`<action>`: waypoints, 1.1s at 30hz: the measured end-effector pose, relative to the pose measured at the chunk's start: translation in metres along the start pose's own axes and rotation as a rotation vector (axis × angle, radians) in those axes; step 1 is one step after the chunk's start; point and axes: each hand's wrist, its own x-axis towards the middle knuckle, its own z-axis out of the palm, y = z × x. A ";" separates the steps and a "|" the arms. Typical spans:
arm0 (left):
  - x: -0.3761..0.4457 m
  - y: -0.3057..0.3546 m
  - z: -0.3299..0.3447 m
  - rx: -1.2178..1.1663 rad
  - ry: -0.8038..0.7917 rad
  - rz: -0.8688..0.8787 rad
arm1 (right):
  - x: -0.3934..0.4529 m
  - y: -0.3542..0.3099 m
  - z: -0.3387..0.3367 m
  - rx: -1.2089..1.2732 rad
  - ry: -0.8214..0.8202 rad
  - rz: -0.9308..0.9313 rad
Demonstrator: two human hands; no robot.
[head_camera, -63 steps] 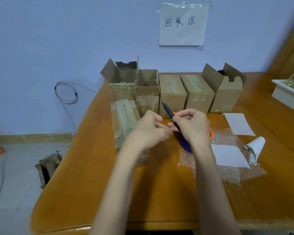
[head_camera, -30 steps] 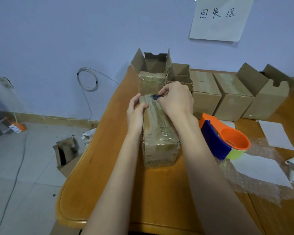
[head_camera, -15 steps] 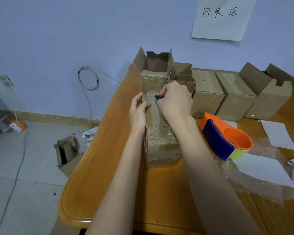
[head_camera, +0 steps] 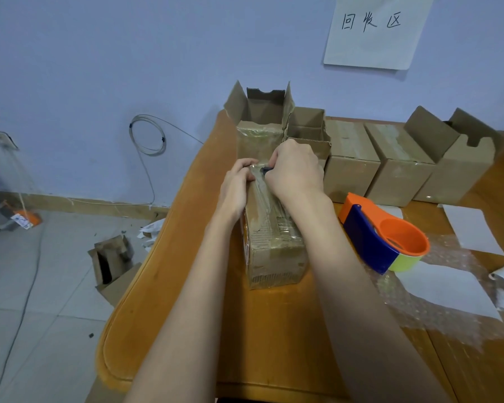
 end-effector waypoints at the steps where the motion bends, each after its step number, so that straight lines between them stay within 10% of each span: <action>1: -0.001 0.000 0.000 0.001 0.004 -0.013 | 0.000 0.000 0.000 -0.003 -0.004 -0.001; 33: -0.009 0.009 0.000 0.006 0.007 0.019 | -0.058 0.014 -0.042 0.031 -0.105 0.060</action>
